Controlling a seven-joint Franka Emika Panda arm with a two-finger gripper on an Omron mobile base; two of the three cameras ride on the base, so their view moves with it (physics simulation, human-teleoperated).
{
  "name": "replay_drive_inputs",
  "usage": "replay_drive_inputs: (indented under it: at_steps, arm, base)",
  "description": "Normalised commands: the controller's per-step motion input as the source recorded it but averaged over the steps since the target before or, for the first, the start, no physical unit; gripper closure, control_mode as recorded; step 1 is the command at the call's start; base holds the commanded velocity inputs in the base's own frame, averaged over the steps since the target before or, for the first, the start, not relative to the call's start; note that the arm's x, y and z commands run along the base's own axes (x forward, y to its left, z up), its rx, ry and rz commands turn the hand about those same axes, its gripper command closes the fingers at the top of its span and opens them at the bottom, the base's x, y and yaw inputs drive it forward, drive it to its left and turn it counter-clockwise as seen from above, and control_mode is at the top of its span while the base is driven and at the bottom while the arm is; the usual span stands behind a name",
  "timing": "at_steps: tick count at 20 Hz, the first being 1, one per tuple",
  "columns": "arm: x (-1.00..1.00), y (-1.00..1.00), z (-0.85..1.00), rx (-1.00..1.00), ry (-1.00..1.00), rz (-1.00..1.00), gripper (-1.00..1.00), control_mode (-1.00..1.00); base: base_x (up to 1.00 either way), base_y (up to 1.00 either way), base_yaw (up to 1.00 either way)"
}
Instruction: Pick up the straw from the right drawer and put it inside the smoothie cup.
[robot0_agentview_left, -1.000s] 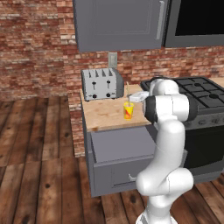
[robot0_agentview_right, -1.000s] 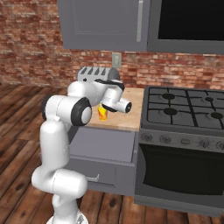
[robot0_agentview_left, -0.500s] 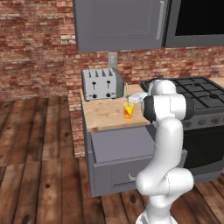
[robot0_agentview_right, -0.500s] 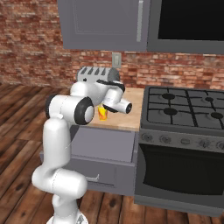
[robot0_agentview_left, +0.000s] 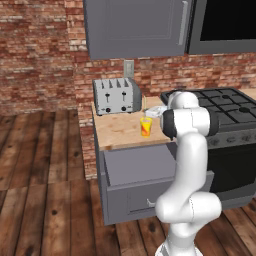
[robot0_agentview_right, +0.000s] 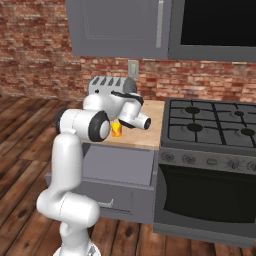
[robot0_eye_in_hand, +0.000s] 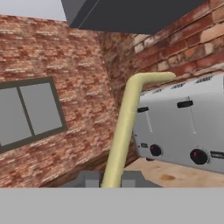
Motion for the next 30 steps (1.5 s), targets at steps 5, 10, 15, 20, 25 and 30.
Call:
replay_drive_inputs:
  at_steps: [5,10,15,20,25,30]
  arm:
    - [0.14,0.0,-0.18,0.0,-0.03,0.0,1.0,-1.0]
    - [0.11,0.0,-0.13,0.0,-0.05,0.0,1.0,-1.0]
    - [0.05,-0.02,-0.03,0.0,-0.09,0.0,1.0,-1.0]
    - [0.0,-0.11,0.0,0.0,-0.08,0.0,1.0,-1.0]
    - [0.0,-0.18,0.0,0.0,-0.05,0.0,1.0,-1.0]
    - [0.0,-0.13,0.0,-0.01,-0.01,0.0,1.0,-1.0]
  base:
    - [0.0,0.0,0.0]
    - [0.0,0.0,0.0]
    - [0.0,0.0,0.0]
    - [0.0,0.0,0.0]
    - [0.0,0.0,0.0]
    - [0.0,0.0,0.0]
